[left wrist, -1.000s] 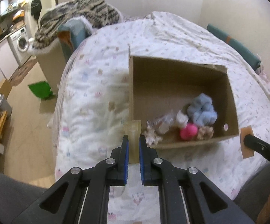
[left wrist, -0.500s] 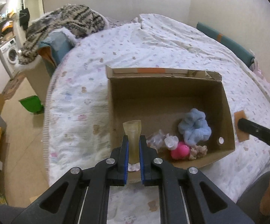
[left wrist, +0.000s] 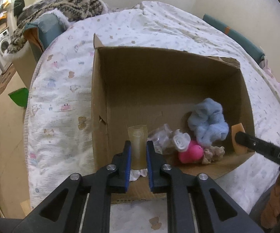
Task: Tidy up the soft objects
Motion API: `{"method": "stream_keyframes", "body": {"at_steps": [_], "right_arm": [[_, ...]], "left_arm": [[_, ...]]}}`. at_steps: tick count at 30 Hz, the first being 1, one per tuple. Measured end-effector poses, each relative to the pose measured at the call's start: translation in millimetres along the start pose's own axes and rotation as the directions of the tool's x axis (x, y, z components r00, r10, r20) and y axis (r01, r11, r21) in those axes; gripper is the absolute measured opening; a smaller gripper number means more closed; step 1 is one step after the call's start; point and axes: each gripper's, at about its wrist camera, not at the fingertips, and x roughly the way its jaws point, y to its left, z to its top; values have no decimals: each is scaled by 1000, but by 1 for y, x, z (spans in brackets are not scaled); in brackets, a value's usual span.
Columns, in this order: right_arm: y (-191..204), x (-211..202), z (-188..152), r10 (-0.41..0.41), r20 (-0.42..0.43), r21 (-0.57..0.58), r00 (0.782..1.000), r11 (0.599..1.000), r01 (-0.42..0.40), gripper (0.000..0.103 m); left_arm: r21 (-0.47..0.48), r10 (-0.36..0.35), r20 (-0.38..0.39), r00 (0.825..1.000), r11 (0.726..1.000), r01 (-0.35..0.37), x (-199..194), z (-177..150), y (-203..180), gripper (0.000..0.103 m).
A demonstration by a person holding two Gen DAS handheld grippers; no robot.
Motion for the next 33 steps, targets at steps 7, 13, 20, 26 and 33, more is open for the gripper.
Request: {"method": "stream_keyframes", "body": {"at_steps": [7,13,20,26,33], "right_arm": [[-2,16,-3,-89,-49,-17,995,996,88,7],[-1,19,-6,-119,-59,-40,991,992,117,7],[2,17,-5,-110,-50,-52,993,993,108,8],[2,14,-4,-98,-39,-40,994,994,97,19],[4,-8,-4,-82,50,-29,995,996,84,79]], "left_arm": [[11,-8,-18,1000,1000,8,9,-2,-3,14],[31,-9,-21,1000,999,9,12,-4,-8,17],[60,9,-3,1000,998,-9,9,-7,-13,23],[70,32,9,999,997,-32,2,-6,-15,26],[57,49,67,997,997,-52,-18,-7,-15,59]]}}
